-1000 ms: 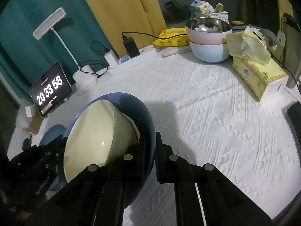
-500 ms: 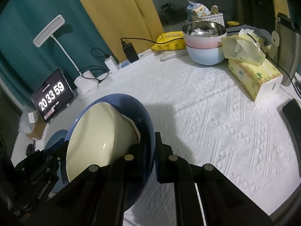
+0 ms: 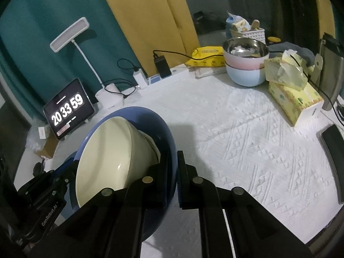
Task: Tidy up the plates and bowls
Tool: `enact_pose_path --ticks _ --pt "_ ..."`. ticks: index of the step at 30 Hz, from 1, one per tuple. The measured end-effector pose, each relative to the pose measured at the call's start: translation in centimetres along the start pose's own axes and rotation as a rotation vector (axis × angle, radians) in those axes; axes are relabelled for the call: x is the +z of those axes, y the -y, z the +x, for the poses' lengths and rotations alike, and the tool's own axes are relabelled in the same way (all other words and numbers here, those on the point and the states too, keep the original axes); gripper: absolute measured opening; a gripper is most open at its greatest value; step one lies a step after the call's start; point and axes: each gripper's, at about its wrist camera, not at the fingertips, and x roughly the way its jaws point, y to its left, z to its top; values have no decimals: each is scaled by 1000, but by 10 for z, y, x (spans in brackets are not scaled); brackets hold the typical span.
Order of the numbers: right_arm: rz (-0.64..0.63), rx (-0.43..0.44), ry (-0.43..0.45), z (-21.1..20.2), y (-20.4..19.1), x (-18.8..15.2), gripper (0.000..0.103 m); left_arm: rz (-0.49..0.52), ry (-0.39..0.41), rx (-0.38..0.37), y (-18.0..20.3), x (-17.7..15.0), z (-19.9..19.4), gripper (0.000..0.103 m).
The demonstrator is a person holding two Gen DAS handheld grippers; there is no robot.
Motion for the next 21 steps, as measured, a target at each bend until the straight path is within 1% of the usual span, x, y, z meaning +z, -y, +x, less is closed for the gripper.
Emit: enact_pose_path --ticks 21 --pt "-86 51 -13 10 -68 3 9 -86 37 61 -61 -3 -31 10"
